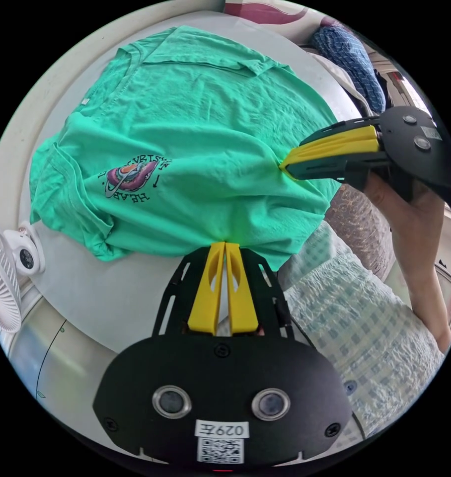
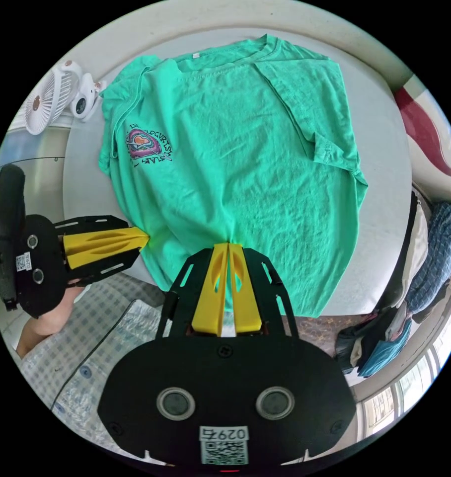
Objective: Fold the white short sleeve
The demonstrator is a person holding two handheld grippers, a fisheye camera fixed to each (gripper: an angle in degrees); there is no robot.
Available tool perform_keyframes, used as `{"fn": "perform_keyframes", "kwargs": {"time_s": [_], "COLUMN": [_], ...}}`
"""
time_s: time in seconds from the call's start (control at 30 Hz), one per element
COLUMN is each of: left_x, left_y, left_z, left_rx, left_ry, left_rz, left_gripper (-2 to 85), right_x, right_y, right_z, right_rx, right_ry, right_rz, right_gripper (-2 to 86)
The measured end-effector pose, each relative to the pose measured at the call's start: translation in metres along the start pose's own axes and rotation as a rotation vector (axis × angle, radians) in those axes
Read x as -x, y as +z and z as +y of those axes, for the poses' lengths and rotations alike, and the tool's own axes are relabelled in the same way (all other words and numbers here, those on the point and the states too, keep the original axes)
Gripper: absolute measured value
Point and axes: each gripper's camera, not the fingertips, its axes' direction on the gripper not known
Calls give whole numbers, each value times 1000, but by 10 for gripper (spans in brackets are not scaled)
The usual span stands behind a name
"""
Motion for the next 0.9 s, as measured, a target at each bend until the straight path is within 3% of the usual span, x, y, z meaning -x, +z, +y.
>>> {"fn": "perform_keyframes", "kwargs": {"time_s": [0.43,0.9], "left_x": [4,-4], "left_y": [25,38], "left_z": [-7,-11], "left_rx": [12,23], "left_ry": [-25,-13], "left_rz": [63,35], "left_gripper": [-10,-10], "right_x": [34,24], "right_y": [-5,-14], "right_z": [-2,-18], "right_rx": [-48,-39], "right_ry": [-34,-18], "right_rz": [104,37], "right_gripper": [-4,-4]}}
